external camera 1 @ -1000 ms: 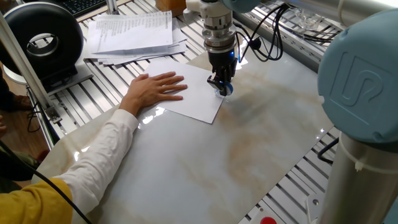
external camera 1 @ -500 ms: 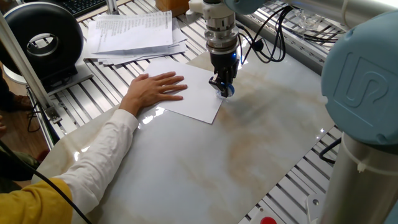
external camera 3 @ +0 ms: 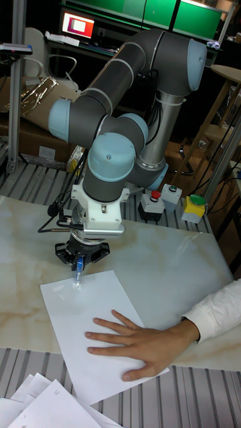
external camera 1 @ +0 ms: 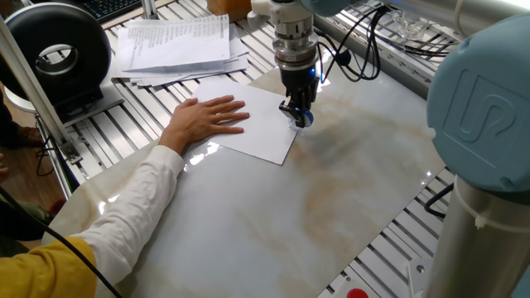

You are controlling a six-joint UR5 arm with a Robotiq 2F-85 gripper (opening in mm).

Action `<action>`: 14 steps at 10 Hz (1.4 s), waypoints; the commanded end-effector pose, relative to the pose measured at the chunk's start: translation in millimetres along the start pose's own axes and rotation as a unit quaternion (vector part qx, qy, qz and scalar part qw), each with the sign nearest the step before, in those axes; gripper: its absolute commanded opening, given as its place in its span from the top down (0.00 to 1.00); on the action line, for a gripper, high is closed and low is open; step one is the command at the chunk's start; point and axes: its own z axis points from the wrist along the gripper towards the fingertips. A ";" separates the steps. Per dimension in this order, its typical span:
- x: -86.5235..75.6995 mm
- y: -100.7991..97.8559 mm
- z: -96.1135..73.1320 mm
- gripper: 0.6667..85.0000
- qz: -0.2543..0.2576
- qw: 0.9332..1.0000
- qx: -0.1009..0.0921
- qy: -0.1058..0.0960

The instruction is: Use the correction tape on paper

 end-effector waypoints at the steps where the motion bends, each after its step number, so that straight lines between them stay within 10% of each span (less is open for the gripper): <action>1: -8.6 2.2 -4.4 0.99 0.001 1.000 -0.003 -0.006; 14: -8.3 2.8 5.6 0.99 0.004 1.000 -0.009 -0.007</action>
